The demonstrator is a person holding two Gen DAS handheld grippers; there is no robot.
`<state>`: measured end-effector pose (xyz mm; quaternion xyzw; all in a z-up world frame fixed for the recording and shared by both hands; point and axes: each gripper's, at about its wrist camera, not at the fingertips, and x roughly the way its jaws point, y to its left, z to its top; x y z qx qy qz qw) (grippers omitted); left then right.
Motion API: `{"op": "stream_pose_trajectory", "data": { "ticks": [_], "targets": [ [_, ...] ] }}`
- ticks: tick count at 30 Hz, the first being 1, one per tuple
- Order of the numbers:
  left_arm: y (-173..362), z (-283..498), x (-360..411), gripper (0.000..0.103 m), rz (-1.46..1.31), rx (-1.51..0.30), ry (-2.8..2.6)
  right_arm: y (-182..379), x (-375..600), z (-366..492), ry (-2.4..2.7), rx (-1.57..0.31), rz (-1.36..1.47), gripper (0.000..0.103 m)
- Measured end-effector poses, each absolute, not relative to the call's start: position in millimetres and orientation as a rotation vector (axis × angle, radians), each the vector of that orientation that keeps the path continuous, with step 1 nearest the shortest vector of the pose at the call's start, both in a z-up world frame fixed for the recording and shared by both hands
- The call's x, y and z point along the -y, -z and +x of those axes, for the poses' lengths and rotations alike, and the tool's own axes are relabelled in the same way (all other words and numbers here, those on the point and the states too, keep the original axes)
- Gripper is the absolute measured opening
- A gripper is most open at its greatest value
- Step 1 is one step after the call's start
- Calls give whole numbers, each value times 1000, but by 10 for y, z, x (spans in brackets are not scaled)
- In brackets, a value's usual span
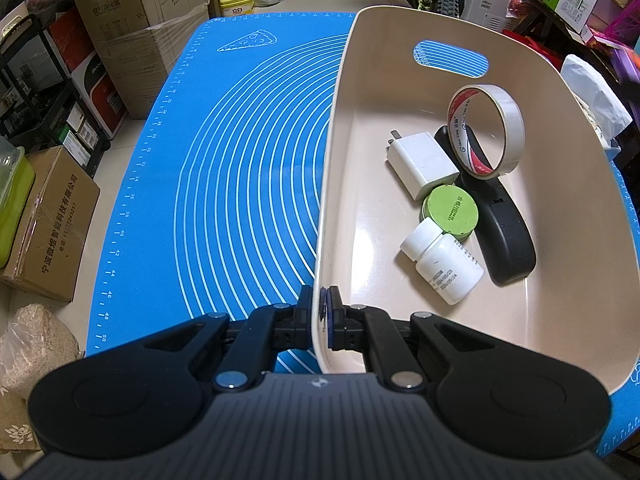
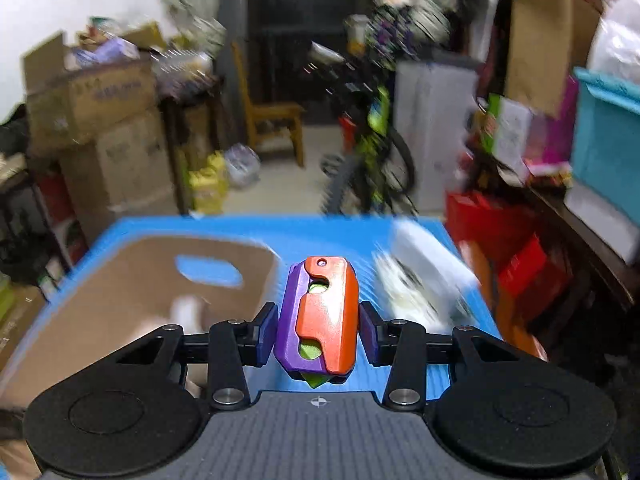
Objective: Organize rigid objects
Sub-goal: 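Carry the orange-purple toy into the bin and open the right tool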
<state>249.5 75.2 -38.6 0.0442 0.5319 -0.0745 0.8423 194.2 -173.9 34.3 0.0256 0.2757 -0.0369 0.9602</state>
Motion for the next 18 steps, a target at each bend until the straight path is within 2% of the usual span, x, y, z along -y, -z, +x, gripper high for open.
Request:
{"op": "stream_pose_trajectory", "data": {
  "ticks": [7, 18],
  "targets": [
    [386, 2495, -751, 8, 93, -1124, 158, -390, 1061, 2307, -120, -624, -54, 49],
    [391, 2494, -752, 8, 92, -1124, 159, 175, 435, 2800, -220, -859, -193, 49]
  ]
}}
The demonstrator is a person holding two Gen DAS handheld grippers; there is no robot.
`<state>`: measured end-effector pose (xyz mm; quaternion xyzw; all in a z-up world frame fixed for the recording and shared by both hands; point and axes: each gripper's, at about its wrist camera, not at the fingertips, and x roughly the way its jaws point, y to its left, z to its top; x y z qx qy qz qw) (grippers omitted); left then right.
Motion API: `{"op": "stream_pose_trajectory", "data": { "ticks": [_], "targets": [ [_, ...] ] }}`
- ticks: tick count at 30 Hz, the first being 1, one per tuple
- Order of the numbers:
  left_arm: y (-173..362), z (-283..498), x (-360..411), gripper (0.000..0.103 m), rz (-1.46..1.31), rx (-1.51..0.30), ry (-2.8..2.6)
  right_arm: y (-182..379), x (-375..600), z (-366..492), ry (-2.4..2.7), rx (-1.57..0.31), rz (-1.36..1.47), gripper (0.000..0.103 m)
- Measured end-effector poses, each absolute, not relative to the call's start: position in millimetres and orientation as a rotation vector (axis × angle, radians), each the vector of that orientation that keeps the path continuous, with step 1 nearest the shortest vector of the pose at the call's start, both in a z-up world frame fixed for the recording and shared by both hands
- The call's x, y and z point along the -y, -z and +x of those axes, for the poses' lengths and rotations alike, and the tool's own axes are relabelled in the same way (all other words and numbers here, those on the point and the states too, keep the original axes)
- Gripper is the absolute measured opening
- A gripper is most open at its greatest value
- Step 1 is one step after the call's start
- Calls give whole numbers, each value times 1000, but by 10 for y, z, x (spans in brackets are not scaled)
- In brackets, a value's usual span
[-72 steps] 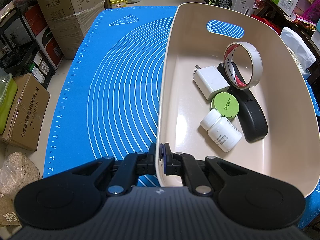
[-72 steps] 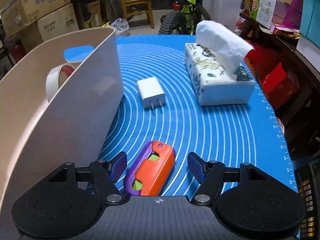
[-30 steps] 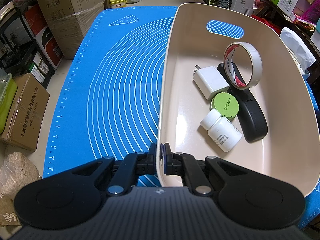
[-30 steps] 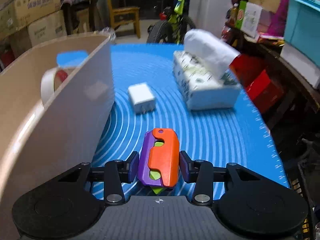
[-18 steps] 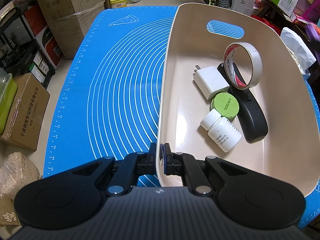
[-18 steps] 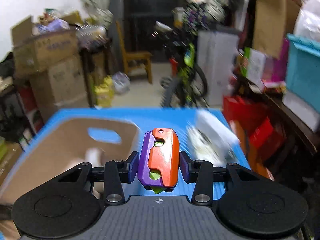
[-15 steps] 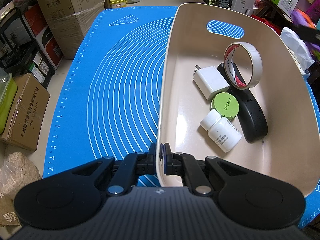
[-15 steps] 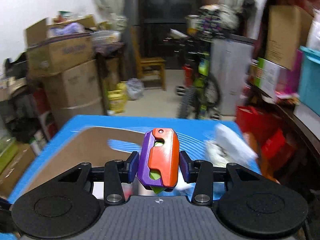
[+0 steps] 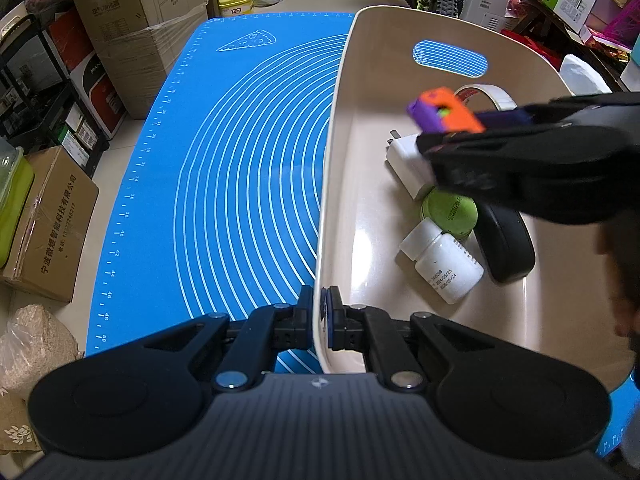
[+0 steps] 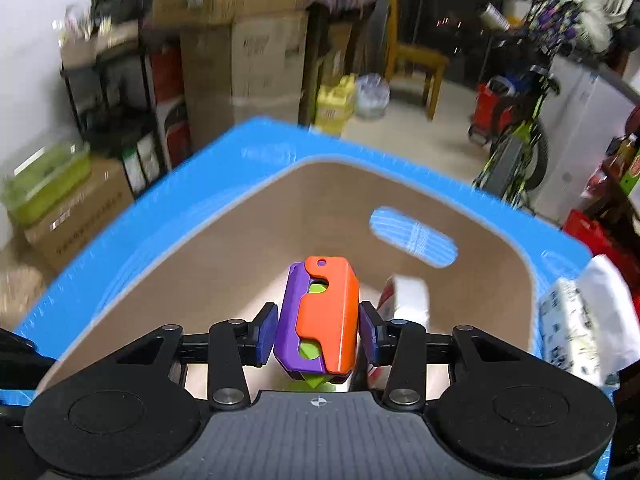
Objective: Organize rigid objects
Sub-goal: 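Carry the orange-purple toy into the bin and open the right tool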
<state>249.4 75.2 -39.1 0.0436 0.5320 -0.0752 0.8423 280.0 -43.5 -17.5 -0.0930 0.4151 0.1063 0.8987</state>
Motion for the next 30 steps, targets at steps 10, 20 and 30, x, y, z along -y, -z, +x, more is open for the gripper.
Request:
{"op": "stream_pose_trajectory", "data": {
  "ticks": [10, 20, 30],
  "targets": [
    [391, 2495, -752, 8, 92, -1124, 159, 551, 348, 3031, -197, -998, -202, 49],
    [394, 2497, -749, 8, 96, -1123, 157, 568, 286, 3091, -189, -1016, -216, 51],
    [387, 2502, -752, 8, 96, -1123, 159, 227, 488, 2909, -216, -936, -203, 68]
  ]
}}
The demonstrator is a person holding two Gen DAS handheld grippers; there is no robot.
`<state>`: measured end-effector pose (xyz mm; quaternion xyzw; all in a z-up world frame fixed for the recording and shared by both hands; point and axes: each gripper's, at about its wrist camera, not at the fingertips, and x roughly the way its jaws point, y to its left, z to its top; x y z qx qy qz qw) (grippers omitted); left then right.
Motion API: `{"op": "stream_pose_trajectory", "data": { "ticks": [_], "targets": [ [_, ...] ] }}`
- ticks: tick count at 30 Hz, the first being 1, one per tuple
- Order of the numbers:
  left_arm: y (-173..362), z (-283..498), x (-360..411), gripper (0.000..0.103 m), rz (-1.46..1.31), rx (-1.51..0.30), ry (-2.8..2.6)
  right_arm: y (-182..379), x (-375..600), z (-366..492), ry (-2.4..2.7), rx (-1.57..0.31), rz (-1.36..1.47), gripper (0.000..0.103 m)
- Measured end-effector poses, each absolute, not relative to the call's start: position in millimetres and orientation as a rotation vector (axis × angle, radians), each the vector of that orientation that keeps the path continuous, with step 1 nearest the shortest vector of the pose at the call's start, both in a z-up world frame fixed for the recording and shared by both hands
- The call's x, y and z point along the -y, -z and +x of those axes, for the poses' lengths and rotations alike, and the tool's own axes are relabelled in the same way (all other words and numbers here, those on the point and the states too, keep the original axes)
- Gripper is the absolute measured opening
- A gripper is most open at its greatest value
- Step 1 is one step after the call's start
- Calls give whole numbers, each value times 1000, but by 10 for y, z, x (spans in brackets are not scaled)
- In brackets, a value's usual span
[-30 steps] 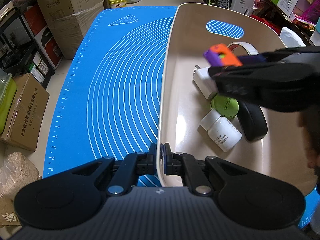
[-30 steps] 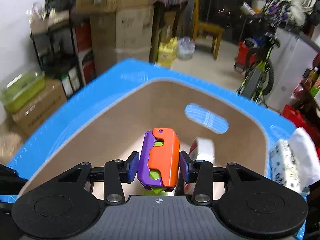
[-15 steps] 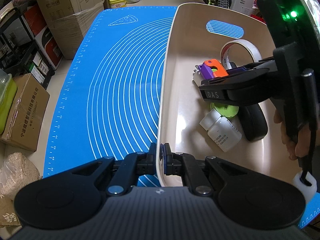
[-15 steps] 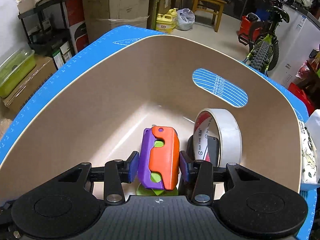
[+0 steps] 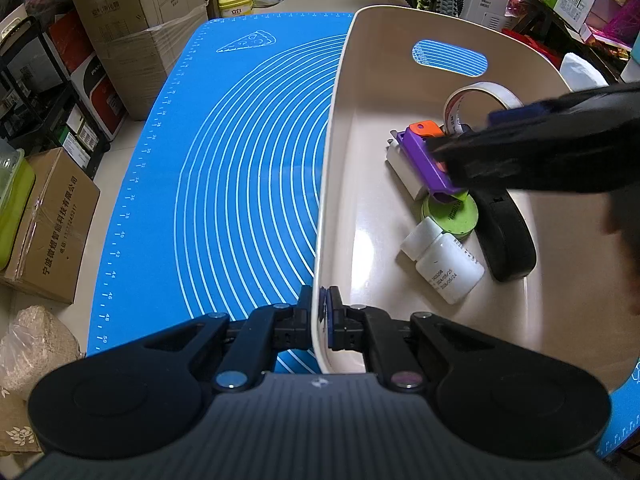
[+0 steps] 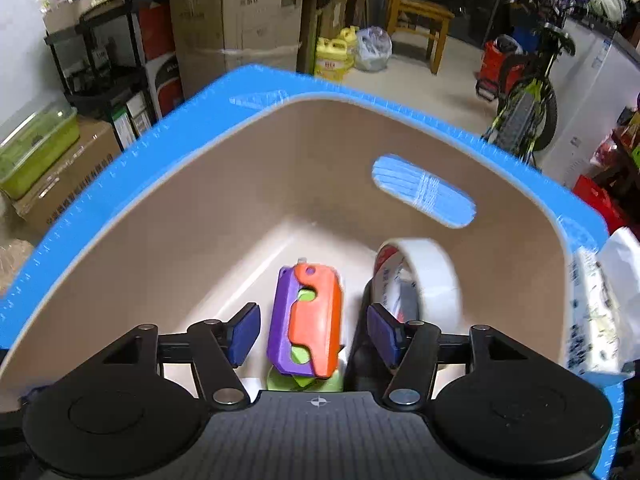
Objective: Organize rigid objects
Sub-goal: 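Carry the orange-purple toy into the bin and open the right tool, then move the right tool to the white charger block and grasp it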
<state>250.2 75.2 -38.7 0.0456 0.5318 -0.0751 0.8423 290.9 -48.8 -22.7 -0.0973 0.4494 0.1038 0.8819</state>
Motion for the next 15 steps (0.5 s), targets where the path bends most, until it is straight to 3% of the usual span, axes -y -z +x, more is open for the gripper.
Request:
{"op": "stream_pose_trajectory", "data": {
  "ticks": [9, 15],
  "targets": [
    [384, 2501, -743, 9, 105, -1122, 155, -536, 1115, 2574, -173, -711, -198, 68],
    [389, 2491, -727, 9, 117, -1119, 150, -594, 1828, 2513, -44, -649, -138, 68]
  ]
}}
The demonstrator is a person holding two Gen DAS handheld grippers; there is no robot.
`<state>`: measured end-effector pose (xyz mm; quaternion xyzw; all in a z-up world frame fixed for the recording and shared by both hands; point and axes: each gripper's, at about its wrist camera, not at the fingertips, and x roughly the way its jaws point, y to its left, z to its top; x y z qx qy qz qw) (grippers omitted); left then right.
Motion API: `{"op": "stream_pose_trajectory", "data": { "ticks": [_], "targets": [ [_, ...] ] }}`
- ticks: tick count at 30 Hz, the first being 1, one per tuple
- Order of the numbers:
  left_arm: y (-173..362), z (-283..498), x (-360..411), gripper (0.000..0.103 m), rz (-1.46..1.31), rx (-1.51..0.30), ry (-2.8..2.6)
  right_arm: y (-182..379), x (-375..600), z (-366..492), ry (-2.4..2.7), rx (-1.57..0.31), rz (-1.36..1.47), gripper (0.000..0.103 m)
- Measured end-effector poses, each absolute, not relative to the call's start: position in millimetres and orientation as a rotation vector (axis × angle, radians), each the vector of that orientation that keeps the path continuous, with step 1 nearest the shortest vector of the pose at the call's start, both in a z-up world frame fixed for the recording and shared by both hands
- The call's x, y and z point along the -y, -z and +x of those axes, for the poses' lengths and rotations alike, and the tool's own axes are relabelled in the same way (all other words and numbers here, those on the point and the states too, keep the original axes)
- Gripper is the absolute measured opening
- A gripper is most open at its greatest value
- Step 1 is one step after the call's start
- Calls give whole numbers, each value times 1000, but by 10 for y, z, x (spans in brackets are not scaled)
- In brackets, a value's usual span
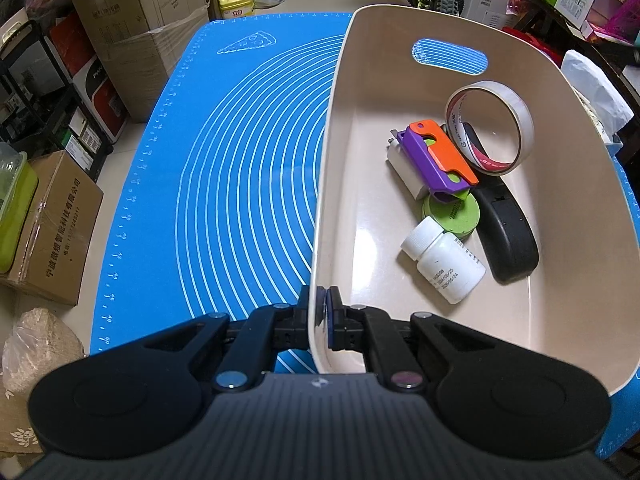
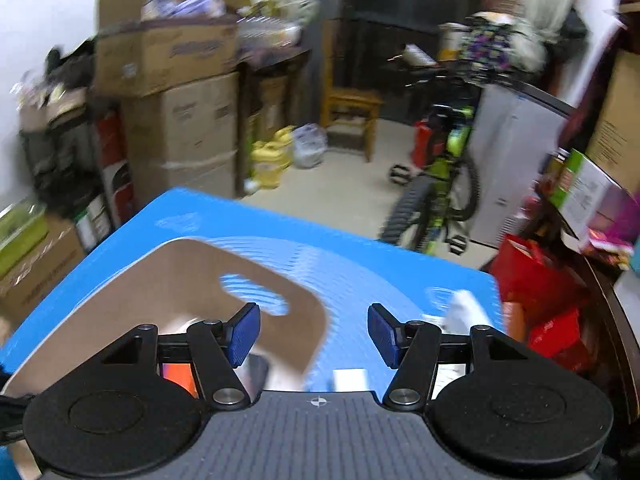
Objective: Organize rigid objects
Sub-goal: 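Move the right tool to the white charger block and grasp it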
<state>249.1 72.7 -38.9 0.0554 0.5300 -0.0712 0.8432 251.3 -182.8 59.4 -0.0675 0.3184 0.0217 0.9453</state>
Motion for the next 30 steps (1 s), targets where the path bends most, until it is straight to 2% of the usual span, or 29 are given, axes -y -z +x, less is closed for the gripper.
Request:
{"op": "stream_pose_trajectory", "data": {
  "ticks": [8, 17, 19, 24, 30],
  "targets": [
    [390, 2472, -677, 9, 132, -1118, 144, 33, 2448, 2617, -21, -726, -71, 67],
    [385, 2474, -665, 9, 137, -1120, 135, 601, 2233, 2907, -109, -838, -142, 67],
    [386, 2472, -664, 9, 139, -1119, 135, 689, 2174, 2967, -117, -857, -153, 62],
    [386, 2472, -664, 9, 139, -1119, 135, 884, 2140, 3097, -101, -900, -159, 60],
    [386, 2473, -662, 9, 139, -1119, 134, 957, 2063, 3147, -106, -902, -161, 47]
  ]
}}
